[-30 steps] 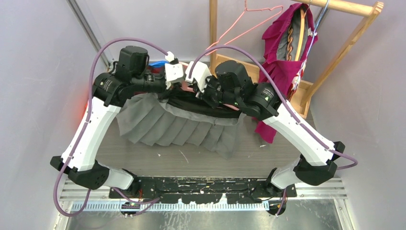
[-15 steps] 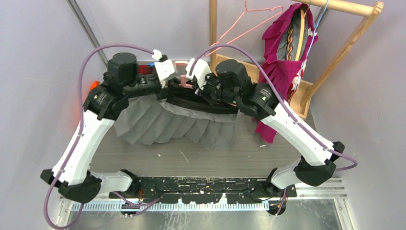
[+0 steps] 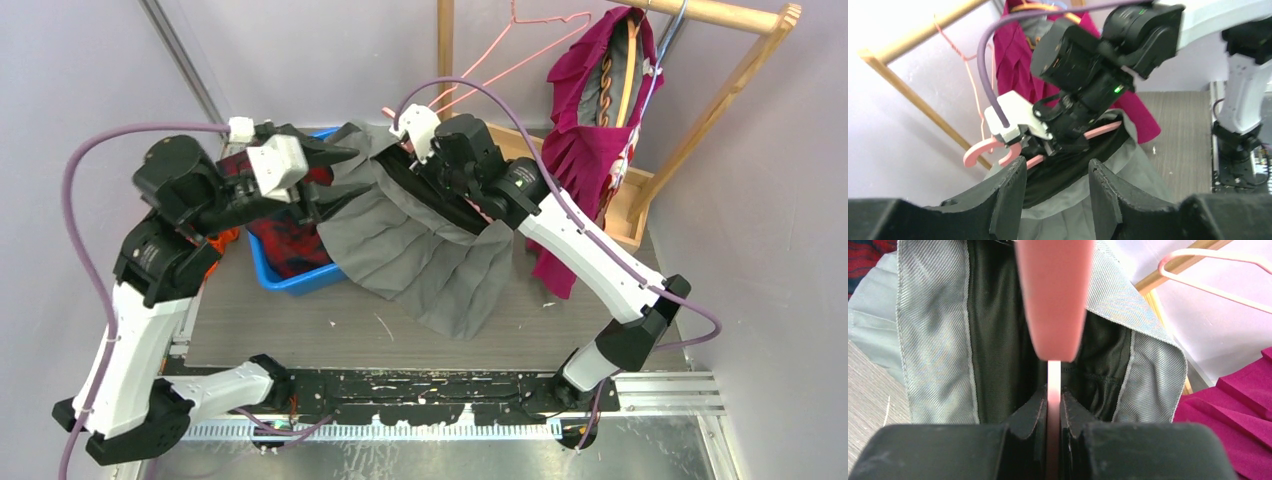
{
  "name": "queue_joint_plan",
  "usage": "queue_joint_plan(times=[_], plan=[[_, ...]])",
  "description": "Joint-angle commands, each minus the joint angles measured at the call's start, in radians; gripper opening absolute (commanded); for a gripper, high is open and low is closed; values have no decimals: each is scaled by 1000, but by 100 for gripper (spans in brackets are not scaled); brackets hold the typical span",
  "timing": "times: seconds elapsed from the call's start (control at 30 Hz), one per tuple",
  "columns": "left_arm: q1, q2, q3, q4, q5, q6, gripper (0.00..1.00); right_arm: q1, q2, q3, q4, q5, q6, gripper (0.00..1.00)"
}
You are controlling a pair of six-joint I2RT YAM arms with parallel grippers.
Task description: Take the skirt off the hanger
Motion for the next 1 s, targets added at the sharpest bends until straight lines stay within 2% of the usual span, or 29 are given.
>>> queue_joint_plan(times=[0.0,0.33,0.57,0.97], plan=[[1,66,-80,38,-149,55,49,7,-59,58,72,-3,20,1],[-9,152,-195,148,-406,63,46,14,-109,113,19,-13,35,1],[-9,228,-175,215,-458,20,43,17,-147,89,3,-45,37,1],[-19,336,-36,257,-502,4,41,17,-154,73,-4,-97,69,1]])
